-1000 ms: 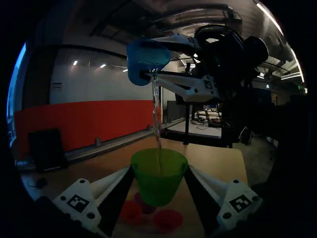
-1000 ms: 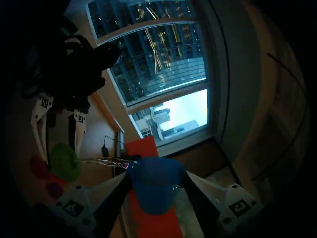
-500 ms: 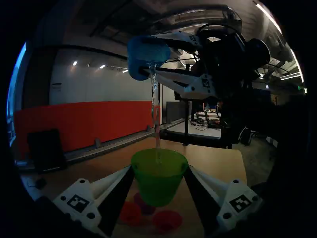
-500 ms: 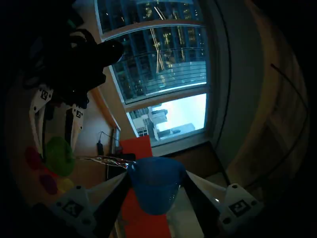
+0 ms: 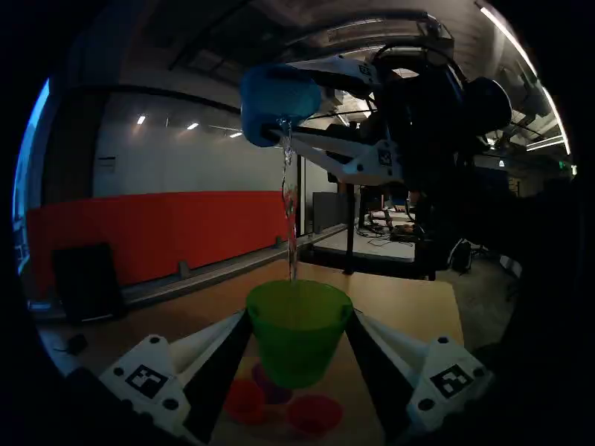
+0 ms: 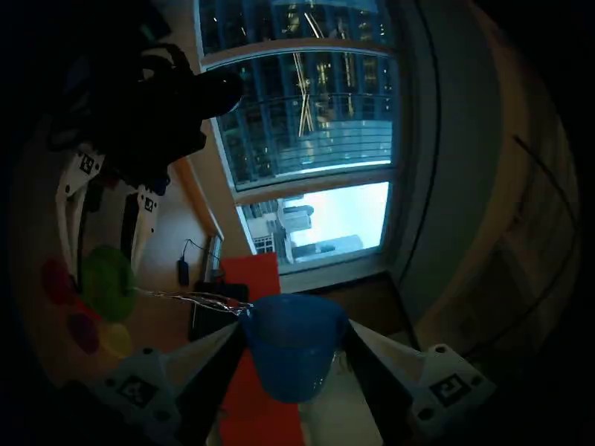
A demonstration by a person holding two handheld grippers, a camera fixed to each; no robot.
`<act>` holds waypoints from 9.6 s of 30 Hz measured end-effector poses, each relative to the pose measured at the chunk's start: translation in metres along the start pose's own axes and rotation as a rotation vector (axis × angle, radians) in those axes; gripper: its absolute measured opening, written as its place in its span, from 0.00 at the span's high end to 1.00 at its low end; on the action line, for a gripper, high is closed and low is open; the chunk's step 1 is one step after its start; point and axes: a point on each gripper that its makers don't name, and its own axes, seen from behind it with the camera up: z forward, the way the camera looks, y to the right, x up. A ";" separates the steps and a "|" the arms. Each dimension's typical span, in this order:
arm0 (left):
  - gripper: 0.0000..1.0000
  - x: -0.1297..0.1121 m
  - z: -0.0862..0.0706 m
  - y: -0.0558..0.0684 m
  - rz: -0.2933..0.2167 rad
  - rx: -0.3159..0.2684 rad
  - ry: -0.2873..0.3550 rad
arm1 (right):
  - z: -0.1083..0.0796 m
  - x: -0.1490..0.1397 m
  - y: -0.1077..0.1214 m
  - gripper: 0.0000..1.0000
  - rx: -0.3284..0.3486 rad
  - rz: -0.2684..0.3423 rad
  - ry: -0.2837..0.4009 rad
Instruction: Pour water
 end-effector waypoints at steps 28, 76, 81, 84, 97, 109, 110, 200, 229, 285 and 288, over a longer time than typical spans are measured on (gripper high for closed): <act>0.14 0.005 0.000 0.001 0.001 0.003 0.015 | 0.002 0.008 0.016 0.10 -0.017 -0.162 0.003; 0.14 0.014 0.002 -0.007 -0.005 0.017 0.041 | -0.004 0.022 0.013 0.10 -0.040 0.042 0.029; 0.14 0.016 0.001 -0.010 -0.001 0.025 0.043 | -0.010 0.020 0.011 0.10 -0.038 0.219 0.039; 0.14 0.018 0.001 -0.010 0.001 0.027 0.044 | -0.012 0.019 0.007 0.10 -0.033 0.317 0.043; 0.14 0.020 0.001 -0.012 0.015 0.040 0.044 | -0.020 0.028 -0.011 0.10 0.008 0.808 0.067; 0.14 0.023 -0.003 -0.020 0.027 0.061 0.046 | -0.021 0.029 -0.019 0.10 0.065 1.226 0.056; 0.14 0.023 -0.003 -0.020 0.028 0.063 0.046 | -0.021 0.028 -0.020 0.10 0.070 1.248 0.054; 0.13 -0.101 -0.054 -0.105 0.034 0.234 -0.320 | -0.089 -0.101 -0.213 0.08 0.326 1.319 -0.312; 0.13 -0.178 -0.050 -0.100 0.006 0.188 -0.501 | -0.103 -0.128 -0.316 0.08 0.441 1.319 -0.457; 0.01 -0.230 -0.068 -0.093 -0.090 0.190 -0.575 | -0.109 -0.126 -0.383 0.08 0.497 1.325 -0.529; 0.01 -0.230 -0.070 -0.092 -0.091 0.193 -0.574 | -0.109 -0.126 -0.385 0.08 0.498 1.326 -0.531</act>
